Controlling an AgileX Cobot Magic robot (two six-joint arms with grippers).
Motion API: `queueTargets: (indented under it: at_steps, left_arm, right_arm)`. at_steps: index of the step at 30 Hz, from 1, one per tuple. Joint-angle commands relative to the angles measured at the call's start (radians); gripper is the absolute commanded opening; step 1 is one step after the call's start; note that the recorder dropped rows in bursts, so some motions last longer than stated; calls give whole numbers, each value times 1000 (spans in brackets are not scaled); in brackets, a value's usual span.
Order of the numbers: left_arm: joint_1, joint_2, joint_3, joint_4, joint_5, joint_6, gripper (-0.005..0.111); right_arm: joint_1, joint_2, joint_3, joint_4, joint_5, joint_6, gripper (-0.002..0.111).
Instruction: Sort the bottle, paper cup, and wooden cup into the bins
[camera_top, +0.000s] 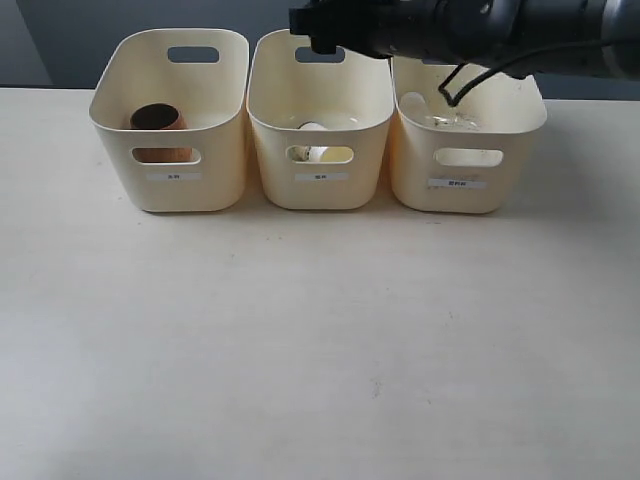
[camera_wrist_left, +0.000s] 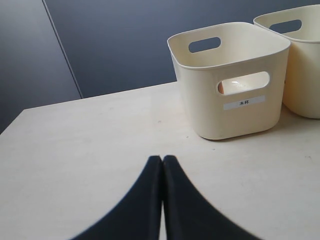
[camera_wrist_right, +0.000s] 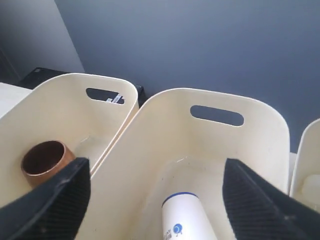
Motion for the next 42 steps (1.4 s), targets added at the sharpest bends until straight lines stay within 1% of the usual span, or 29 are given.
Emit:
queueTargets:
  at_steps: [1,4,7,12,15,17,26,34,37,40,42]
  left_arm:
    - [-3,-5,1,-1,-1,-2,0]
    - [-3,-5,1,-1,-1,-2,0]
    - [-3,-5,1,-1,-1,-2,0]
    - [-3,-5,1,-1,-1,-2,0]
    - [-3,-5,1,-1,-1,-2,0]
    - [-3,-5,1,-1,-1,-2,0]
    - [-3,-5,1,-1,-1,-2,0]
    - [-3,-5,1,-1,-1,-2,0]
    - [-3,-5,1,-1,-1,-2,0]
    - [-3,-5,1,-1,-1,-2,0]
    - [-3,-5,1,-1,-1,-2,0]
  right_arm:
    - [-13,-100,58,-30,-18,-40,70]
    - [-13,-172,150,-32,-101,-49,70]
    - [-13,-262,273,-29,-246,-71,70]
    - [-13,-446,516,-18,-452,-73,70]
    - [-13,-553,657,42,-565,-73,70]
    - [-13,-630,730,105,-609,-73,70]
    - [-13,-957,968,187,-597,-69,70]
    - [-13,-1320,1164,313,-574,-43,70]
    - [-13,-1443,1216,313,-521,1,70]
    - [-13,-1561,1246,300,-416,36,70]
    - [-13,-1630,1263,255,-360,36,70]
